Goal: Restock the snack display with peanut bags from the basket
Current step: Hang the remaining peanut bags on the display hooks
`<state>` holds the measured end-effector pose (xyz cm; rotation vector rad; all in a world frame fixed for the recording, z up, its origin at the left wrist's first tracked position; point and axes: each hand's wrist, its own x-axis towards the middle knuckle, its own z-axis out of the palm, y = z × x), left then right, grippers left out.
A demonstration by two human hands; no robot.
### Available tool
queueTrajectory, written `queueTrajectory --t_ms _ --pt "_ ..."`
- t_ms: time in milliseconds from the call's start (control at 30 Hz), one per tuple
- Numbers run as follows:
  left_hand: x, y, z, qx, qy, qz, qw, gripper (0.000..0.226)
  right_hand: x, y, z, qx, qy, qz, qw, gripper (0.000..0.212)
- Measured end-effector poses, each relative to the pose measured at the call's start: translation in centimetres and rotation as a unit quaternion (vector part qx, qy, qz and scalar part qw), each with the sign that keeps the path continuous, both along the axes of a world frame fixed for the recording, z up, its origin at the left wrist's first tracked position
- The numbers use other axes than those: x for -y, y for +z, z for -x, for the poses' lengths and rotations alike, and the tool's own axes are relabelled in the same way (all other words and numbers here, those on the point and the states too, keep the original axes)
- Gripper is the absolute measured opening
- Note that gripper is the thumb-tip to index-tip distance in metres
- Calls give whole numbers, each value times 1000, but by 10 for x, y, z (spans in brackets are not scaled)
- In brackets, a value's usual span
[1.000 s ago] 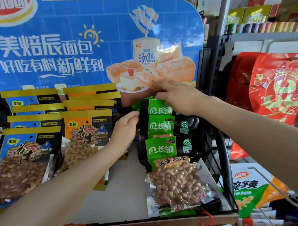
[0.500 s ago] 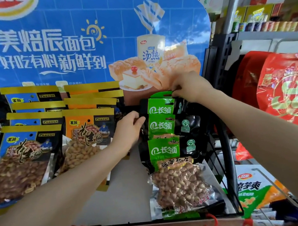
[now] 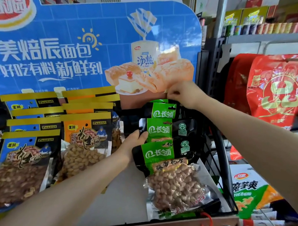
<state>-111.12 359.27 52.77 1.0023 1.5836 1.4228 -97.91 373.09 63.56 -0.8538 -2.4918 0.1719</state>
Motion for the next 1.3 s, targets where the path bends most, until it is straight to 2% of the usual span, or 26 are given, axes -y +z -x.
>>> queueTrajectory --t_ms 33,100,200,233,433,533,600,700,800,933,967,1033,1067,1200,1300 --pt "0 0 0 -2 3 12 1000 37 0 0 0 13 -2 -10 1000 20" --pt "-1 -3 4 -3 3 19 1000 42 -2 1 -2 34 -5 -29 999 21" --pt "5 -8 1 24 -2 14 1000 18 -5 -2 -8 80 -24 -43 996 22" --pt "7 -9 1 18 -2 14 1000 17 -6 -3 -9 88 -29 -45 995 23" --pt "5 3 -1 -185 -19 -6 982 55 3 -4 -15 40 -20 -61 997 21" --pt "-4 12 1 -284 4 -25 958 51 6 -8 -17 7 -4 -111 994 15" --pt "-9 17 2 -301 48 -32 952 36 6 -13 -16 32 7 -98 995 15" --pt "-10 14 3 -252 127 -37 959 27 7 -18 -15 96 8 -52 994 23" --pt "-6 6 9 -178 205 -67 960 33 9 -13 -11 98 65 -47 992 13" --pt "-6 19 6 21 100 -81 991 39 19 -6 3 117 102 -86 984 15" --pt "-7 25 5 25 73 -64 995 50 20 -6 6 121 98 -91 984 16" --pt "-14 26 12 24 36 -44 998 85 20 -6 9 131 80 -98 983 15" --pt "-19 24 17 29 33 -52 998 91 19 -7 11 137 71 -106 982 14" --pt "-18 32 12 40 36 -51 997 71 18 -16 20 181 39 -153 971 14" --pt "-12 31 5 35 21 -49 998 66 18 -23 23 190 18 -151 970 25"
